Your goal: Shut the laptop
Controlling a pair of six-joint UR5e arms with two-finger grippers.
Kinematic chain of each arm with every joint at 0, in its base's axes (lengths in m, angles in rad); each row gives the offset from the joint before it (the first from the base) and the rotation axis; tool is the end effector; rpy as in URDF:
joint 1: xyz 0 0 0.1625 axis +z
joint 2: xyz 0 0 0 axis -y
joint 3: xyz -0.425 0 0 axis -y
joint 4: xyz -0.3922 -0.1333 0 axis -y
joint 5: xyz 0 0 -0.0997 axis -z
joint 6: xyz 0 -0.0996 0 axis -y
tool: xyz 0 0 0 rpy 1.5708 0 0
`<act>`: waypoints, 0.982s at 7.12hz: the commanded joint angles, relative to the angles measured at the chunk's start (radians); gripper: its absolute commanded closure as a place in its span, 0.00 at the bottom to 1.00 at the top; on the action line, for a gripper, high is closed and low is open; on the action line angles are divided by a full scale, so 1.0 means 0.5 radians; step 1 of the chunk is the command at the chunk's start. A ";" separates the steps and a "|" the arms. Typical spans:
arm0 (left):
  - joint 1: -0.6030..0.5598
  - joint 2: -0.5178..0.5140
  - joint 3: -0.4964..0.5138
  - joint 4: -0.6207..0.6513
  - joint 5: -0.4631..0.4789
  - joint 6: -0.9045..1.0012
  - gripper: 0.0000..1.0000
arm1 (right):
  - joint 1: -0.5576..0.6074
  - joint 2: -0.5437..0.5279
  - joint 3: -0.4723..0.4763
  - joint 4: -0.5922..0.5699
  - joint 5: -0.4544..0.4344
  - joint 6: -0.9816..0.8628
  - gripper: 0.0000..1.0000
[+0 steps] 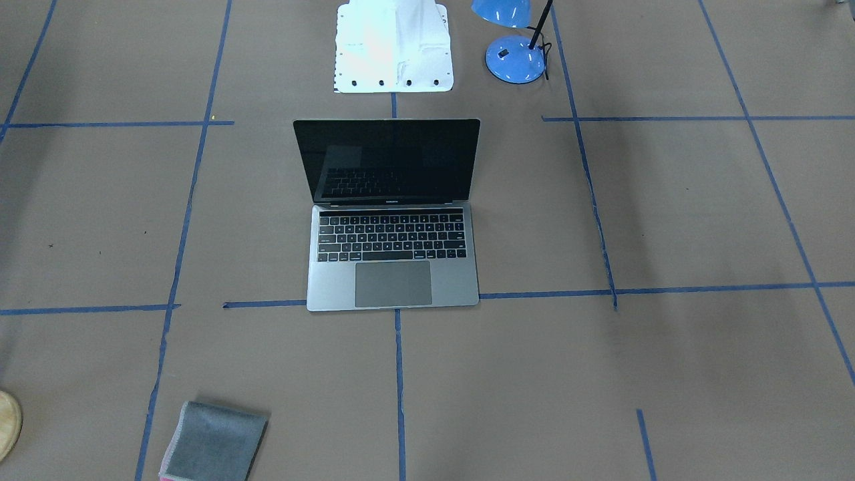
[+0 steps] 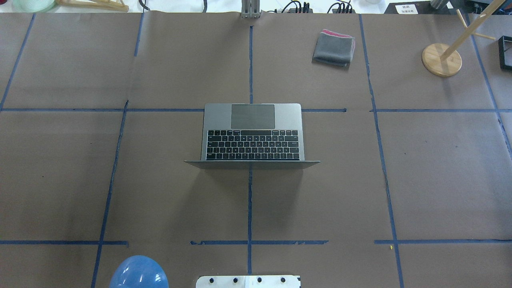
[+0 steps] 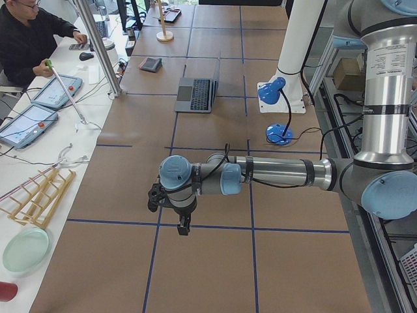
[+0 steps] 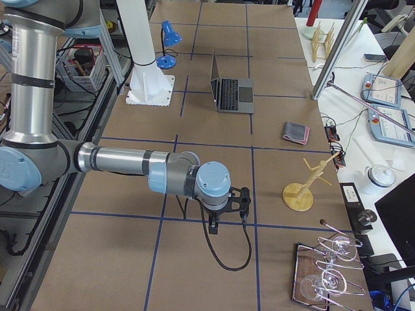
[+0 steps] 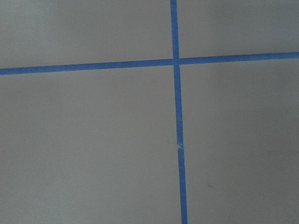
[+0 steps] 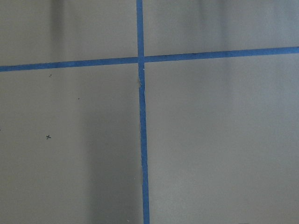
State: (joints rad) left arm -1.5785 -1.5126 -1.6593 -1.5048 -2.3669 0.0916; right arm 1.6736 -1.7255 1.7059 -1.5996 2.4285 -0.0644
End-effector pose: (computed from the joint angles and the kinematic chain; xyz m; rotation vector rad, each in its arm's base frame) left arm -0.0657 -0.4640 0.6481 0.0058 0.7969 0.0652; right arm 0.1011 -0.4149 0.6600 0.0264 -0.8584 0.0568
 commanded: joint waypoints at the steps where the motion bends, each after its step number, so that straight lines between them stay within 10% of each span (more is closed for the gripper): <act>1: 0.000 -0.006 -0.004 0.000 0.000 -0.002 0.00 | 0.000 0.002 0.000 0.005 0.006 0.000 0.00; 7: -0.003 -0.076 -0.139 -0.003 0.000 -0.014 0.00 | 0.000 0.006 0.140 0.000 0.030 0.003 0.00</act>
State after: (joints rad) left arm -1.5794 -1.5448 -1.7094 -1.5059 -2.3634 0.0869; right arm 1.6736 -1.7235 1.7485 -1.5898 2.4422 -0.0641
